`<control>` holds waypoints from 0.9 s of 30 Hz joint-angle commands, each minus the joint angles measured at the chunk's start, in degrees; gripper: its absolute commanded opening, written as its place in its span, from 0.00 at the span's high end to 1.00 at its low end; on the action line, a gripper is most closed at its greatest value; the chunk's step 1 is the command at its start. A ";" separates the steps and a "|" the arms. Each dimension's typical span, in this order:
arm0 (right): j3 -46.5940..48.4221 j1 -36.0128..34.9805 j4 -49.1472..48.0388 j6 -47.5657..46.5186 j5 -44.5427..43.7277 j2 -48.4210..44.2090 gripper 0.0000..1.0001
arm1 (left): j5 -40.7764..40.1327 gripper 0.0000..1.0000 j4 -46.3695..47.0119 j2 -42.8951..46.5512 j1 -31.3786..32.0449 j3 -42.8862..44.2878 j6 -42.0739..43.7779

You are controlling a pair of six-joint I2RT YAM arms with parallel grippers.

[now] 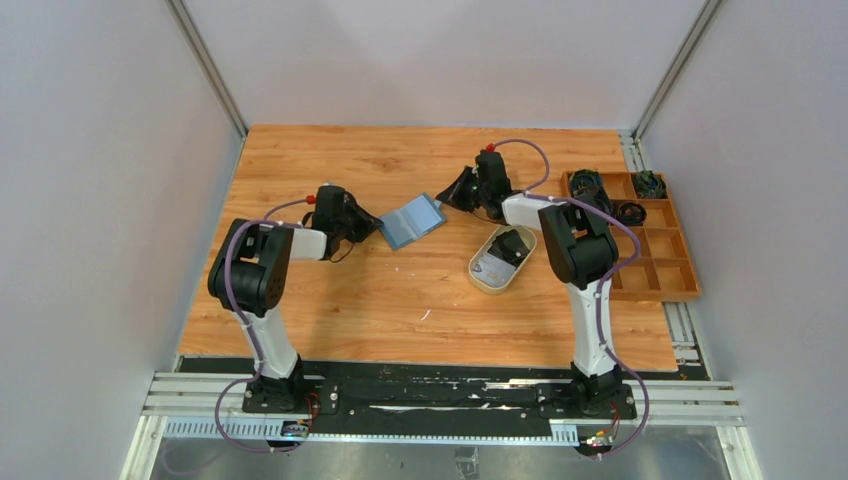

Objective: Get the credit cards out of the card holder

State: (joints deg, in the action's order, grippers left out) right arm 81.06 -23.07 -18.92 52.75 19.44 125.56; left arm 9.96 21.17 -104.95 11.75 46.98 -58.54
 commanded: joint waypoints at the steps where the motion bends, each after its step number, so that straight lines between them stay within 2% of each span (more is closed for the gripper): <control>1: -0.97 0.70 -0.92 0.38 1.08 1.31 1.00 | -0.01 0.71 1.77 -1.90 -0.06 1.65 0.62; 4: -0.63 0.70 -1.21 0.68 1.53 1.74 1.00 | 0.21 0.68 1.76 -2.71 -0.06 2.25 0.80; 5: -0.49 0.80 -1.28 0.79 1.68 1.83 1.00 | 0.30 0.70 1.77 -2.89 -0.06 2.39 0.80; 9: -0.68 0.75 -1.60 0.88 1.90 1.81 1.00 | 0.00 1.00 1.77 -3.02 -0.06 2.35 0.70; 15: -1.18 0.83 -1.63 -0.27 1.86 0.20 1.00 | -1.12 1.00 1.62 -1.21 -0.06 2.30 2.11; 20: 0.68 -0.21 5.92 -10.59 -1.23 -6.07 0.98 | 0.75 1.00 -2.42 -0.05 -0.06 6.17 4.63; 21: 1.87 -0.42 7.45 -13.16 -2.00 -6.56 0.96 | 1.60 1.00 -3.20 -0.18 -0.06 7.55 5.00; 22: 4.15 -0.83 10.94 -15.63 -2.60 -7.20 0.90 | 2.43 1.00 -3.70 -0.53 -0.06 8.98 5.49; 25: 12.02 -1.72 22.88 -23.85 -3.86 -6.74 0.66 | 2.60 1.00 -7.99 -0.45 0.49 12.89 8.06; 27: 16.03 -2.24 28.41 -27.55 -4.58 -7.17 0.59 | 2.27 1.00 -12.41 -0.31 0.79 16.00 10.09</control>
State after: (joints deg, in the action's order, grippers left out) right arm 89.45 -23.73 -4.64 37.17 17.74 121.86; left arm 11.81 15.92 -106.72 11.94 57.93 -53.47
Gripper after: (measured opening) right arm 0.357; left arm 0.021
